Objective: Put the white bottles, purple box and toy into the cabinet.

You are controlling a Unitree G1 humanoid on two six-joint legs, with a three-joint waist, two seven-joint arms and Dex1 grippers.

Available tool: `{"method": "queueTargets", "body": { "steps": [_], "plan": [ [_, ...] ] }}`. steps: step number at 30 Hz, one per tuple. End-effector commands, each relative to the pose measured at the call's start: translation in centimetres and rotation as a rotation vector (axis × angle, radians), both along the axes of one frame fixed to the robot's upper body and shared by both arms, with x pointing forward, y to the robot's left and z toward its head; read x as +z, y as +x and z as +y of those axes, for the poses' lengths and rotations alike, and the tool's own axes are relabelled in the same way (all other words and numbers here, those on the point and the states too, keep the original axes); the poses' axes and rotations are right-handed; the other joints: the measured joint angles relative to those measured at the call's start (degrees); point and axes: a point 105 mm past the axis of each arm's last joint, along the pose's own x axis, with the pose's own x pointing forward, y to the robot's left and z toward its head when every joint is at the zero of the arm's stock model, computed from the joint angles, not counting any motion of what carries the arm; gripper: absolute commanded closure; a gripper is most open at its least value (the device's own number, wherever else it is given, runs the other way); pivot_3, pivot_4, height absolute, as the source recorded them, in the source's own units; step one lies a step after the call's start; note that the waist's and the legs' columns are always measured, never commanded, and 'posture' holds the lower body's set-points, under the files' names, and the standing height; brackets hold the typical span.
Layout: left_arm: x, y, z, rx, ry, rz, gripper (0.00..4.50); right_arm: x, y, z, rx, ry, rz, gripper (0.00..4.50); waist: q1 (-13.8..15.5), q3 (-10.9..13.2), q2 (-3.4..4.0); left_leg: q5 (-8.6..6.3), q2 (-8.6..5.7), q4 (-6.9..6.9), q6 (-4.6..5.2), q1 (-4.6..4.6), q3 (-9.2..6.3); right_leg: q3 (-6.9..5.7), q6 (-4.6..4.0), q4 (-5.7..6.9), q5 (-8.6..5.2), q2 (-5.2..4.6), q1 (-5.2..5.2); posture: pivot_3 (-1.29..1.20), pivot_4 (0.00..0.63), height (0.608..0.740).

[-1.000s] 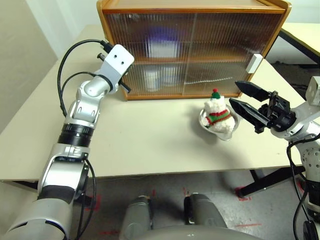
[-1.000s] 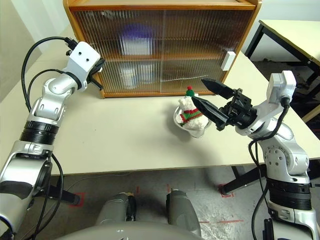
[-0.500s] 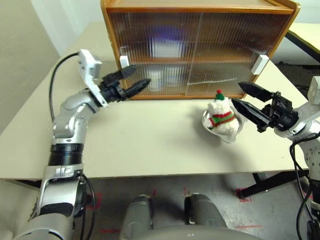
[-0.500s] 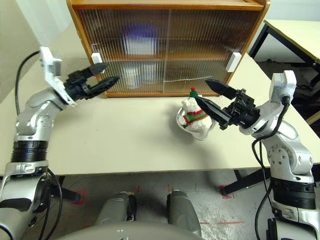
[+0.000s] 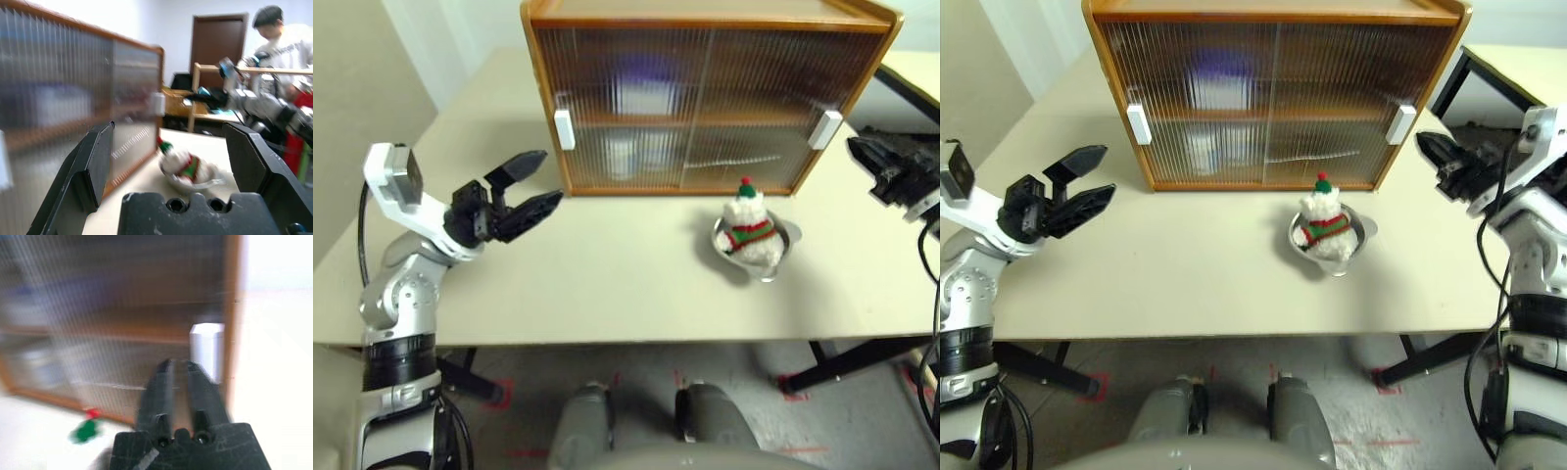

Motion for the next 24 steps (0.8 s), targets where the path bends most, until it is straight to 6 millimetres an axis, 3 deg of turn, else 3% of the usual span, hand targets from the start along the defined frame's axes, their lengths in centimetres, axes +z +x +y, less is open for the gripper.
{"method": "queueTargets", "body": {
  "steps": [1,10,24],
  "plan": [
    [-1.0,-0.3,-1.0,-0.031,0.057,-0.021,0.0,-0.2,1.0,-0.7,-0.059,-0.03,0.014,4.43,0.19,0.0,0.01,0.0,0.0,-0.01,0.0,0.0,0.0,0.0,-0.01,0.0,-0.01,0.0,-0.01,0.09,0.0,0.74],
    [-2.3,1.3,0.1,0.101,0.111,-0.001,0.0,-1.0,2.7,-0.2,-0.072,-0.078,0.075,4.43,0.63,-0.02,0.05,0.02,0.02,-0.05,0.03,0.0,-0.01,0.06,-0.03,0.01,-0.04,0.03,-0.04,0.1,0.0,0.74],
    [-4.1,2.7,-1.9,0.102,0.129,0.042,0.0,-1.2,4.3,-0.8,-0.145,-0.107,0.116,4.43,0.98,-0.04,0.09,0.02,0.03,-0.07,0.03,-0.02,-0.01,0.06,-0.03,0.01,-0.04,0.02,-0.06,0.11,0.0,0.74]
  ]
}}
